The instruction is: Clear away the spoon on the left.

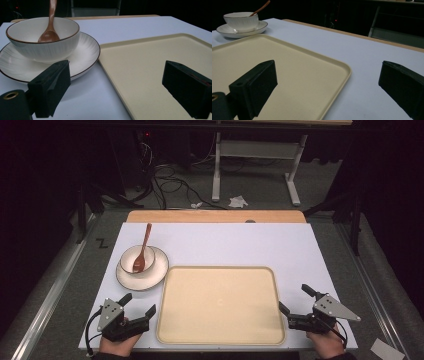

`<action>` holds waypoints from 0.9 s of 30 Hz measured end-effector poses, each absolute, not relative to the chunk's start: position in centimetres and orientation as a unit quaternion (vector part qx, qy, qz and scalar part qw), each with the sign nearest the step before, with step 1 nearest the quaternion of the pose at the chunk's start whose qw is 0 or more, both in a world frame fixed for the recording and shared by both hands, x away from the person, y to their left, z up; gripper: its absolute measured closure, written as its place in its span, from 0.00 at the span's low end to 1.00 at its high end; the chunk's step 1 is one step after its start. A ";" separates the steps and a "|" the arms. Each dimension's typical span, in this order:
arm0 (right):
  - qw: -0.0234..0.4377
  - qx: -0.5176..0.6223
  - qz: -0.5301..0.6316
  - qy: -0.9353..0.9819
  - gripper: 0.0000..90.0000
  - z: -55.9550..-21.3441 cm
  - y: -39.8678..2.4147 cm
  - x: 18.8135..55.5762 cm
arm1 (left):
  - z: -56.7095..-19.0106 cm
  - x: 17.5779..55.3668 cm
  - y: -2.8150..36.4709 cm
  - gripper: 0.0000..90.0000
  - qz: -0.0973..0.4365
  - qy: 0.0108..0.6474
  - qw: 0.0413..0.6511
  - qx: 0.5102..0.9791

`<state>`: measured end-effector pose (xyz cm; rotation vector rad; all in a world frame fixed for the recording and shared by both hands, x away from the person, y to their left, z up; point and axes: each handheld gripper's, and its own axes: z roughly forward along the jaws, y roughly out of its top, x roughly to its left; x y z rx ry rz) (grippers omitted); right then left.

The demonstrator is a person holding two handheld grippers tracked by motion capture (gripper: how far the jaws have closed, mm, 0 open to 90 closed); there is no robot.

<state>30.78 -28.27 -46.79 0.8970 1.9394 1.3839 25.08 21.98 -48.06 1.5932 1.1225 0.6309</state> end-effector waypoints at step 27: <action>0.276 0.387 0.525 0.706 0.14 -48.0 -29.1 32.6 | -49.4 27.1 23.2 0.11 0.254 0.471 0.486 0.691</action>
